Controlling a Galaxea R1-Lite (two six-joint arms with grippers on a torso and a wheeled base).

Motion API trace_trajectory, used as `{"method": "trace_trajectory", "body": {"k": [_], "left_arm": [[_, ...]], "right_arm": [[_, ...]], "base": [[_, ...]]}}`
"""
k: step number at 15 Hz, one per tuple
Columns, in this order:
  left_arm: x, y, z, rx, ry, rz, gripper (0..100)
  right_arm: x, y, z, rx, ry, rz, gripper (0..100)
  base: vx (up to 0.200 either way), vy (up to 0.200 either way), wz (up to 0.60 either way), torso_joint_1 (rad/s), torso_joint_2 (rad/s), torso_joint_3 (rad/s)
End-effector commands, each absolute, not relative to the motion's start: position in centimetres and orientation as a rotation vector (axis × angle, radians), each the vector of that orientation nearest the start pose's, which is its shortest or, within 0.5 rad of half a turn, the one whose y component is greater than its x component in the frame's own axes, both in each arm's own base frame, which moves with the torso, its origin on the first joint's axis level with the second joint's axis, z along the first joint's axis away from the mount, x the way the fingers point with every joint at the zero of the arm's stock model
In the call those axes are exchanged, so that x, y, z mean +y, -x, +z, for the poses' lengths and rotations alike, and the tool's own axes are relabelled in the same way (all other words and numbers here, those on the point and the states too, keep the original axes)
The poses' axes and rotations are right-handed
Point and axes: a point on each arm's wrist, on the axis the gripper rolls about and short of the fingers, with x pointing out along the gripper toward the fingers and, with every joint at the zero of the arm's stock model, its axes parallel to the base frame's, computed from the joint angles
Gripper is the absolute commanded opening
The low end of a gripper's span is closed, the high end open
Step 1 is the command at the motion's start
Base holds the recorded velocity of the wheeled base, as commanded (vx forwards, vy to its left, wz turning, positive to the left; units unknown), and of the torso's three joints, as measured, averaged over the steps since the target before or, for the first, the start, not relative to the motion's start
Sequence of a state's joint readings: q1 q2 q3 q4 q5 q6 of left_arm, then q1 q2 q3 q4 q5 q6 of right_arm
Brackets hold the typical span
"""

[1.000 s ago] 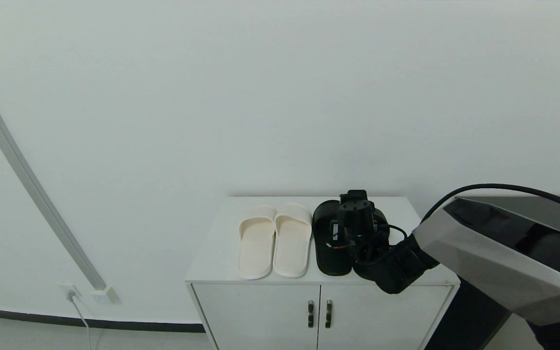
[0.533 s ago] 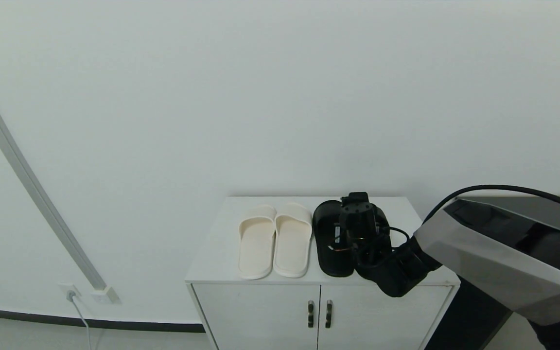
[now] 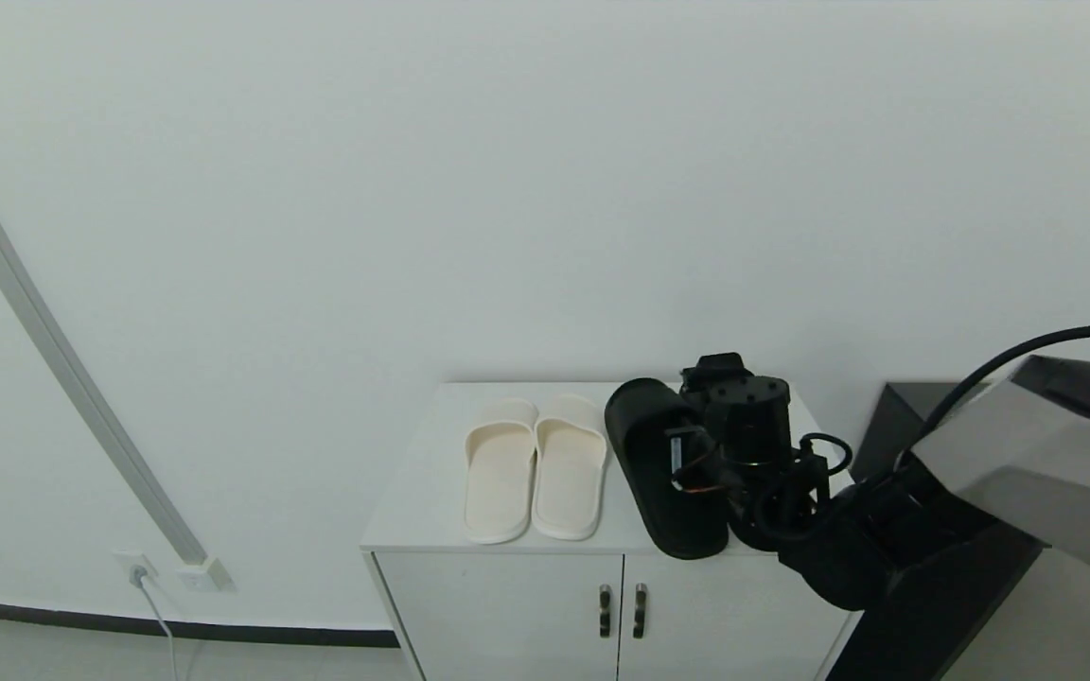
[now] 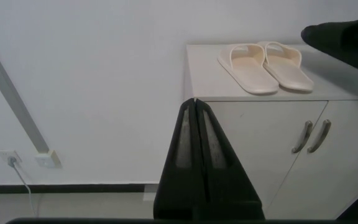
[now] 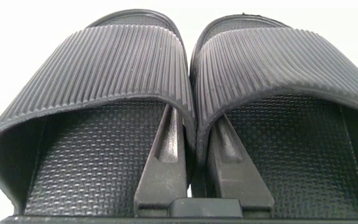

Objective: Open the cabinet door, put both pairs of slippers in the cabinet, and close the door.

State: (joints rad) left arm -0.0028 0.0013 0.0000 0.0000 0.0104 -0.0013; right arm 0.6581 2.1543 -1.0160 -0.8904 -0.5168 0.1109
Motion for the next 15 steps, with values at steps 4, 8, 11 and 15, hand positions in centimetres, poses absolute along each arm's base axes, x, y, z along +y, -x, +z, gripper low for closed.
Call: {"method": "trace_trajectory", "body": {"k": [4,8,11,15], "left_arm": [[0.0,2.3,7.6,0.002,0.002,0.008,0],[0.0,2.3,7.6,0.002,0.003,0.008,0],[0.0,2.3,7.6,0.002,0.003,0.008,0],[0.0,2.3,7.6,0.002,0.005,0.006,0]], "right_arm": [[21.6,-25.5,14.6,0.207,-0.013,0.446,0],[20.6,-22.2,16.1,0.274,0.003,0.618,0],[20.2,-21.2,16.2,0.295,0.012,0.65,0],[19.9,-20.3,16.2,0.298,0.017,0.67,0]], "base": [[0.0,0.0,0.0,0.0,0.0,0.0],[0.0,0.0,0.0,0.0,0.0,0.0],[0.0,0.0,0.0,0.0,0.0,0.0],[-0.15,0.0,0.0,0.004,0.0,-0.001]]}}
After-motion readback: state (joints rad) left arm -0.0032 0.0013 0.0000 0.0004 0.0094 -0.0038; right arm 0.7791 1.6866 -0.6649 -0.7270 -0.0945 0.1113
